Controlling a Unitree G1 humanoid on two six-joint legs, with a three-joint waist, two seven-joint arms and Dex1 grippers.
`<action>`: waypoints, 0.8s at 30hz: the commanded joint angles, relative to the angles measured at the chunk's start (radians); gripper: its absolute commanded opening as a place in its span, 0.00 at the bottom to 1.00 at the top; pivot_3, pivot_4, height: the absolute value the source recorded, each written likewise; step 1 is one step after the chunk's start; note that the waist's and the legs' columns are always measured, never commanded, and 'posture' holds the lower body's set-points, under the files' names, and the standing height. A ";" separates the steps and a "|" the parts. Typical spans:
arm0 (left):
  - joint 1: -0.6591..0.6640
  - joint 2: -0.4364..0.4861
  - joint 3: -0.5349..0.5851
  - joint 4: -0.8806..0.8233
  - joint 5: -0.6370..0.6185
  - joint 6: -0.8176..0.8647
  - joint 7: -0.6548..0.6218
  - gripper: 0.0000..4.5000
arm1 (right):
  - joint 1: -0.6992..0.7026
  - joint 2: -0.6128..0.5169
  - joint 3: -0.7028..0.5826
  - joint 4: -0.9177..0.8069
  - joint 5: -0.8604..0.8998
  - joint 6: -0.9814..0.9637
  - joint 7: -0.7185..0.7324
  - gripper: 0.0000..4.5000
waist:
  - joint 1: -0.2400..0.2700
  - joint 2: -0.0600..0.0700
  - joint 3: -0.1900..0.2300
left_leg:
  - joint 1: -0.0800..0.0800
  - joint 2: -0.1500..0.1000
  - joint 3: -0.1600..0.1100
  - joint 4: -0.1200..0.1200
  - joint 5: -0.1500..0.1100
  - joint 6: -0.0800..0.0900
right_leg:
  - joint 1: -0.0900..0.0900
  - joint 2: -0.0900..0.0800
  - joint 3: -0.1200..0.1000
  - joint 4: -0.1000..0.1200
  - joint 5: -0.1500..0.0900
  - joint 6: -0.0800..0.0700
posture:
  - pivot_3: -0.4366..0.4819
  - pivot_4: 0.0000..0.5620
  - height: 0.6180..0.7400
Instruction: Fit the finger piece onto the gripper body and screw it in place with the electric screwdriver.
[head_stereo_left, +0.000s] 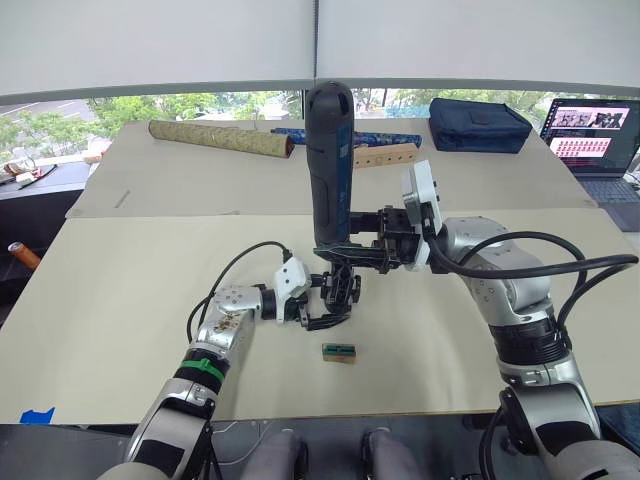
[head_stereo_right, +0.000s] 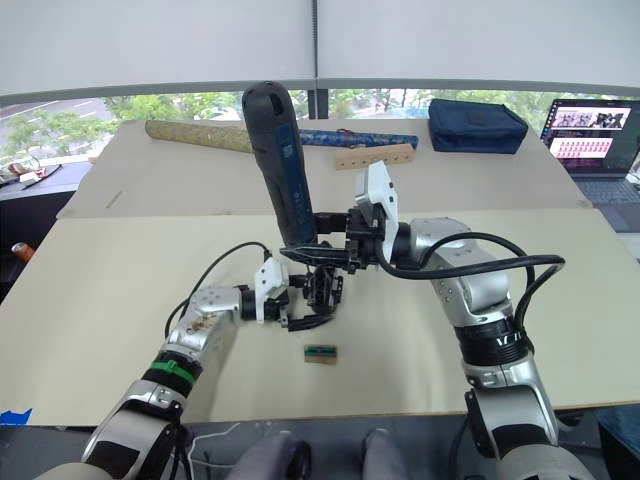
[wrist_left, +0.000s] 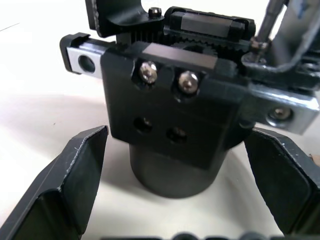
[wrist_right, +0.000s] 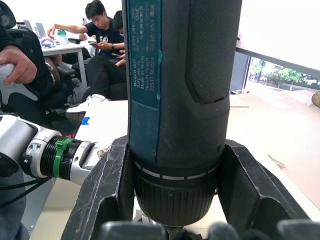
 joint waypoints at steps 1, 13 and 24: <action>-0.029 -0.016 -0.010 0.019 0.005 -0.032 -0.013 1.00 | 0.004 -0.015 -0.006 -0.033 -0.003 0.005 -0.004 0.42 | 0.000 0.000 0.000 | 0.000 0.000 0.000 0.000 0.000 0.000 | 0.000 0.000 0.000 0.000 0.000 0.000 | 0.48 0.27 1.00; -0.048 -0.014 -0.020 0.080 0.039 -0.060 -0.014 1.00 | 0.010 -0.018 -0.006 -0.040 -0.003 0.005 -0.014 0.42 | 0.000 0.000 0.000 | 0.000 0.000 0.000 0.000 0.000 0.000 | 0.000 0.000 0.000 0.000 0.000 0.000 | 0.48 0.27 1.00; -0.031 -0.015 -0.020 0.086 0.053 -0.057 -0.003 0.63 | 0.016 -0.010 0.004 -0.038 -0.005 0.003 -0.022 0.42 | 0.000 0.000 0.000 | 0.001 0.000 0.000 0.000 0.000 0.000 | 0.000 0.000 0.000 0.000 0.000 0.000 | 0.48 0.27 1.00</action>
